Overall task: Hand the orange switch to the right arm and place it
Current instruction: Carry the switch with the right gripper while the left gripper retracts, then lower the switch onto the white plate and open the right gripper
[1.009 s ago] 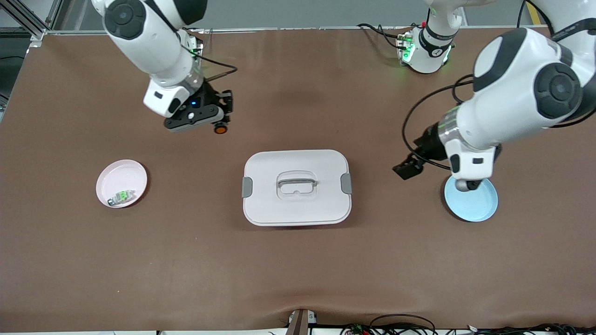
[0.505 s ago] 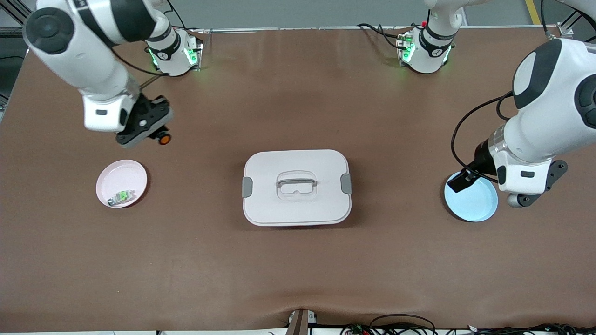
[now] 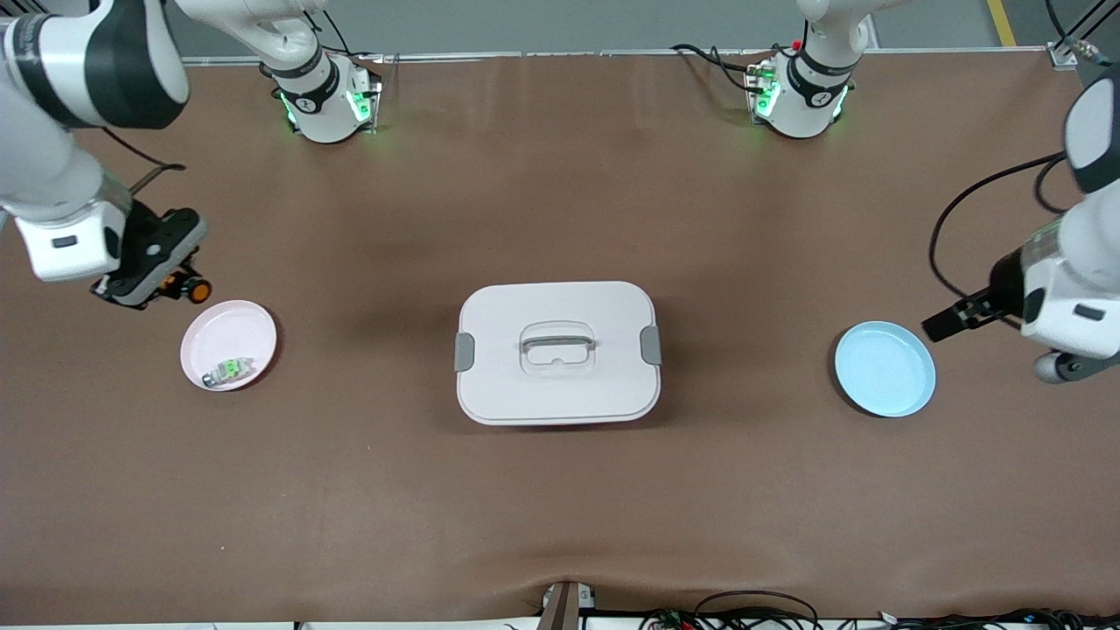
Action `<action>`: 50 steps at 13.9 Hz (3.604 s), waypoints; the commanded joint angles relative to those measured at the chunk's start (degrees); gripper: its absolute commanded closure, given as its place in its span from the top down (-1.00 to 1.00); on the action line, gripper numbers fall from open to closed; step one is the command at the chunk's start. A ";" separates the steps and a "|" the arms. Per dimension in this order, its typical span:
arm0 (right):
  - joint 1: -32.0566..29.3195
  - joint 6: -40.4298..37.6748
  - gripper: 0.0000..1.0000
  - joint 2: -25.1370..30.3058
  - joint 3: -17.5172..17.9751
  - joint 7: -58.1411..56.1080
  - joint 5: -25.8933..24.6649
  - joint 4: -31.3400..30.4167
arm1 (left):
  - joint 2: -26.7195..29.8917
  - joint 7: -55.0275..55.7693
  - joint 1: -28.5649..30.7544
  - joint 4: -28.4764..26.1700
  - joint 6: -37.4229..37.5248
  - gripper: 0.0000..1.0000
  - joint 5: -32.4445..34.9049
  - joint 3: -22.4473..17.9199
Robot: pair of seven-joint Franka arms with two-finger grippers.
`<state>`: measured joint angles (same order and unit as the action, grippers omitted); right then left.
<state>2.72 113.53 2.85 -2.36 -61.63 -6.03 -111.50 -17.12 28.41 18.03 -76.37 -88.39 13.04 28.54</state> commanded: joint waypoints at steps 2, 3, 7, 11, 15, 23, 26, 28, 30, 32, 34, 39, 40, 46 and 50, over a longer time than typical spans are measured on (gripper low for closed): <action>-7.37 10.37 -0.99 -0.39 1.13 -11.30 -1.09 -5.91 | 4.28 -6.52 1.03 -0.80 2.08 1.00 0.50 0.20; -8.69 12.66 -0.99 -1.00 1.13 -12.80 -1.09 -7.22 | 4.72 -6.87 1.21 -0.80 2.51 1.00 0.41 0.20; -12.56 18.73 -0.99 -3.99 1.13 -17.03 -1.09 -11.01 | 9.63 -15.11 -8.84 -4.04 3.84 1.00 -2.03 -11.51; -13.53 28.05 -0.99 -4.26 1.13 -18.88 -1.09 -18.03 | 16.31 -23.48 -18.19 -11.25 3.22 1.00 -8.11 -23.78; -13.80 28.76 -0.98 -4.61 1.04 -20.54 -2.57 -21.12 | 18.17 -24.19 -19.71 -12.57 3.57 1.00 -10.74 -25.02; -16.52 36.57 -0.96 -9.08 1.13 -26.53 -3.28 -24.81 | 21.60 -24.02 -19.79 -15.39 3.57 1.00 -11.10 -24.50; -16.61 40.71 -0.87 -11.72 1.04 -26.53 -3.37 -25.87 | 21.34 -24.01 -19.53 -14.86 3.48 1.00 -11.10 -24.58; -16.61 41.94 -0.87 -13.57 1.04 -26.53 -3.55 -25.96 | 21.51 -24.01 -19.53 -14.86 3.57 1.00 -11.10 -24.58; -16.70 42.38 -0.87 -14.80 1.04 -26.53 -3.55 -26.05 | 21.51 -24.10 -19.62 -14.86 3.66 1.00 -11.36 -24.41; -16.70 43.96 -0.87 -16.12 1.04 -26.61 -3.55 -26.13 | 21.60 -24.19 -19.62 -14.86 3.75 1.00 -12.42 -24.32; -16.96 45.28 -0.87 -17.52 1.04 -26.61 -3.55 -26.40 | 21.60 -24.28 -19.53 -14.86 4.10 1.00 -12.42 -24.32; -17.31 48.09 -0.83 -19.11 1.04 -26.61 -3.55 -27.98 | 21.34 -24.28 -19.61 -14.86 4.10 1.00 -12.42 -24.49; -17.40 48.80 -0.77 -19.37 1.04 -26.61 -3.55 -28.07 | 21.25 -24.28 -19.53 -14.86 4.10 1.00 -12.42 -24.49; -18.02 49.16 -0.47 -19.99 1.04 -26.53 -3.55 -28.24 | 21.16 -24.28 -19.53 -14.86 4.01 1.00 -12.42 -24.49; -18.02 49.07 -0.17 -20.08 1.04 -26.53 -3.55 -28.24 | 21.25 -24.28 -19.53 -14.78 4.01 1.00 -12.33 -24.58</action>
<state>-13.86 161.52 -17.27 -2.15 -87.50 -8.35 -139.16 3.12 5.56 -1.58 -90.52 -84.56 1.61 4.31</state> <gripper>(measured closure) 0.621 0.000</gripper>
